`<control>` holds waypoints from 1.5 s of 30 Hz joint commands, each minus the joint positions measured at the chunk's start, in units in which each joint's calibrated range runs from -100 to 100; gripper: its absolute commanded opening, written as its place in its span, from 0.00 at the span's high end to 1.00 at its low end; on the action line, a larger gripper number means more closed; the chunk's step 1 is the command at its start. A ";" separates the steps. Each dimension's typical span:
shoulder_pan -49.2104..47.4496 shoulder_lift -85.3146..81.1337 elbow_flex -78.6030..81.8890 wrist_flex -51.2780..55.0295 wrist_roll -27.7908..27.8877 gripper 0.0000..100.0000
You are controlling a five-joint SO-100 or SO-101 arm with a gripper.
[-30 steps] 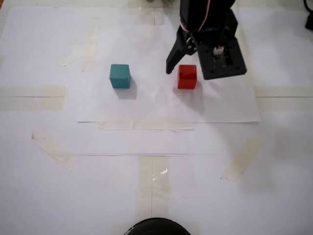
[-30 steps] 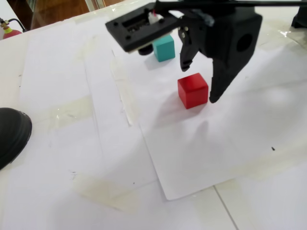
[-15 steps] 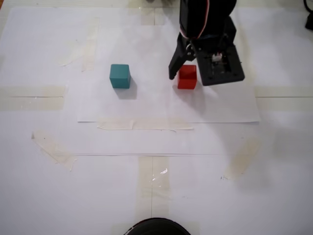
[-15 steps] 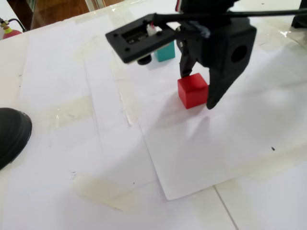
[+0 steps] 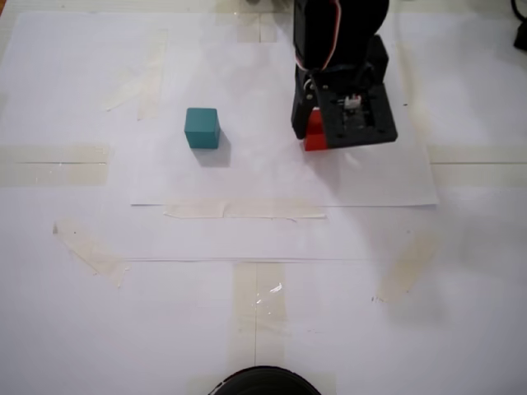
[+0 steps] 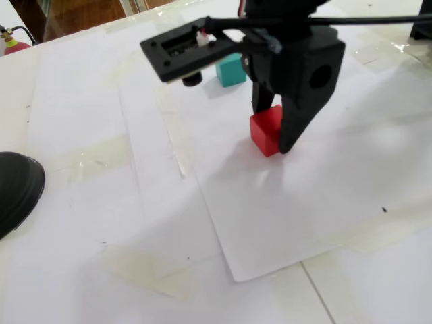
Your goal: Put the red cube on the top of the blue cube.
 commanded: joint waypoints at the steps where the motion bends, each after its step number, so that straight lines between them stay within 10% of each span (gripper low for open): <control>1: 0.88 -1.00 0.89 -1.91 0.29 0.82; 45: 8.60 -8.21 -25.44 27.04 6.25 0.86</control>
